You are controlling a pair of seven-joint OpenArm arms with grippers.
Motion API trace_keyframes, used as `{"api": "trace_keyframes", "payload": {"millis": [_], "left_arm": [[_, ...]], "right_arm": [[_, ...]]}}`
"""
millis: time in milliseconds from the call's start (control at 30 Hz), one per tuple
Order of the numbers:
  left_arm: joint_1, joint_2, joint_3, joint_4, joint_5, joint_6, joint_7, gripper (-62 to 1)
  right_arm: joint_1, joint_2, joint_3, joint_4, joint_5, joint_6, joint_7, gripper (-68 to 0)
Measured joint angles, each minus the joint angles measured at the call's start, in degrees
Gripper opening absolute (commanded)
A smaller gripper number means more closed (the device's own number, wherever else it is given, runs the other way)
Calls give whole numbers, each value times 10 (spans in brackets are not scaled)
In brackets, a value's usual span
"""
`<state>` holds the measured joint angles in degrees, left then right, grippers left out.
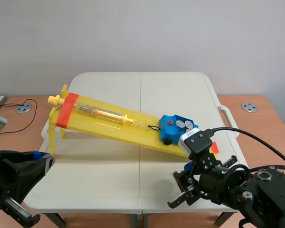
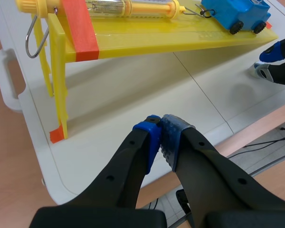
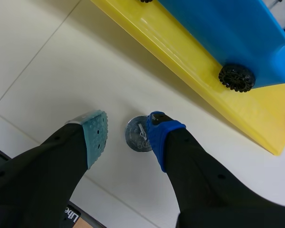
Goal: Place the four metal weights on the blue cart on the ramp.
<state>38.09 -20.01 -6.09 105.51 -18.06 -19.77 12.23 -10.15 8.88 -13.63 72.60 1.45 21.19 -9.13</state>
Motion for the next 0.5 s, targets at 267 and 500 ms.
{"api": "trace_keyframes", "payload": {"millis": [267, 500], "left_arm": [[0, 0, 0, 0, 0, 0, 0, -582], [0, 0, 0, 0, 0, 0, 0, -582]], "right_arm": [[10, 0, 0, -23, 0, 0, 3, -484], [11, 0, 0, -23, 0, 0, 3, -589]]}}
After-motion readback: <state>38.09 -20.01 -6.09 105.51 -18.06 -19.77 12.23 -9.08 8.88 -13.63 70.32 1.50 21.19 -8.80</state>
